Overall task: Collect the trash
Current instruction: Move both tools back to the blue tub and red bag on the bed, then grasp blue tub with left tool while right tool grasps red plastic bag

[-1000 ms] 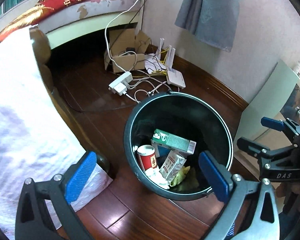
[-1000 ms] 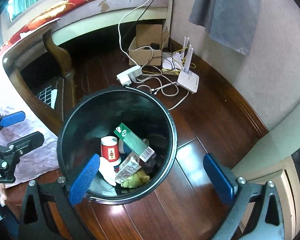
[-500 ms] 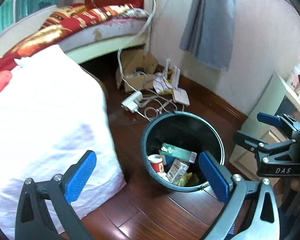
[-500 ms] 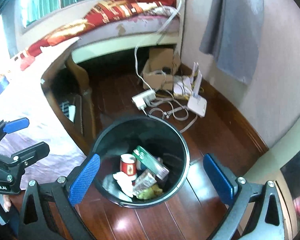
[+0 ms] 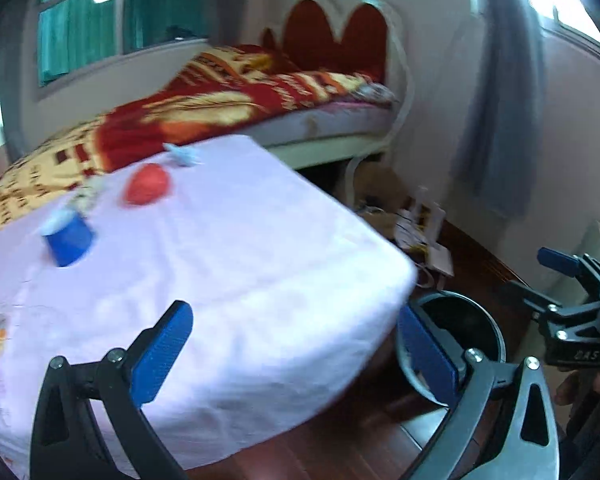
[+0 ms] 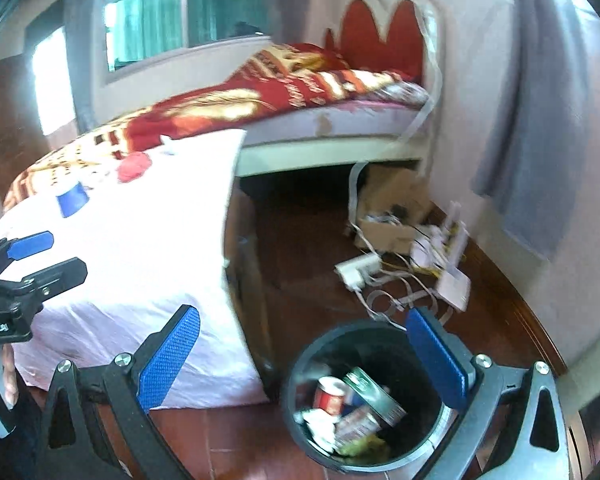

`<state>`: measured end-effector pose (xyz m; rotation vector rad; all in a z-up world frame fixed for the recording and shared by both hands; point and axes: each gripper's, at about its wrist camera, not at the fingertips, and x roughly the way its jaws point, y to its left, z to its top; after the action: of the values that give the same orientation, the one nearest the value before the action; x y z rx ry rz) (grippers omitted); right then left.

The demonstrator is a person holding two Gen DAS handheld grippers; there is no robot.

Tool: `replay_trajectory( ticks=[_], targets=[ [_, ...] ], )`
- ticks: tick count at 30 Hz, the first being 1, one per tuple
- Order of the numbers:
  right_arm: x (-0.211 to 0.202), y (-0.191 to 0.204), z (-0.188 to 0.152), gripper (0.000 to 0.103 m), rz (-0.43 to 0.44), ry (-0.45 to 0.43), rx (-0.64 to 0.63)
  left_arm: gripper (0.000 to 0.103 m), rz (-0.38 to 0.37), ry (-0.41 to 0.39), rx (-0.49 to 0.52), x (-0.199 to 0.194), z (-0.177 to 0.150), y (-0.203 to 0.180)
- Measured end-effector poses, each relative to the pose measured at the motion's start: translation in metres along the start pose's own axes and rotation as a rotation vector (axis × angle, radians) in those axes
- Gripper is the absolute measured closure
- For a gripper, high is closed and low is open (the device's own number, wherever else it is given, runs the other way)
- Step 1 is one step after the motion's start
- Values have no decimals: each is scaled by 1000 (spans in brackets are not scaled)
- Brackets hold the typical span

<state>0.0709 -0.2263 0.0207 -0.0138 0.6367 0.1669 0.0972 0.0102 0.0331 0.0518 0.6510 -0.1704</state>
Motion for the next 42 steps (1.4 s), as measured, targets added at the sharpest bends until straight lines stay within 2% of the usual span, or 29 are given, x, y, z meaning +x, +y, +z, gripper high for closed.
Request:
replay_trajectory(
  ticks=[6,9,13,19,23,25,29,32,34,38,42],
  targets=[
    [16,56,38,0,114,-54,-48,0,93,-42,-110,-10,1,70],
    [32,92,57,0,150,-9,-106,0,157,-55,-159,-11,2,102],
    [51,133,81,0,215,-6,-168,0,240,-56,-219,-5,6,151],
    [95,192,111,0,286,22,-261,0,294,-35,-263,20,12,197],
    [130,219,127,0,325,44,-287,2,310,-22,-285,38,17,219],
    [152,232,136,0,336,67,-296,6,306,-6,-288,49,20,228],
    [199,249,157,3,351,109,-308,8,300,16,-277,75,33,248],
    [240,264,176,5,360,155,-307,9,303,66,-235,97,40,252],
    [261,271,183,8,361,183,-307,10,287,87,-234,106,41,254],
    [299,287,188,14,363,248,-324,25,240,128,-249,119,45,260],
    [321,298,189,25,366,274,-345,26,217,129,-267,125,51,267]
  ],
)
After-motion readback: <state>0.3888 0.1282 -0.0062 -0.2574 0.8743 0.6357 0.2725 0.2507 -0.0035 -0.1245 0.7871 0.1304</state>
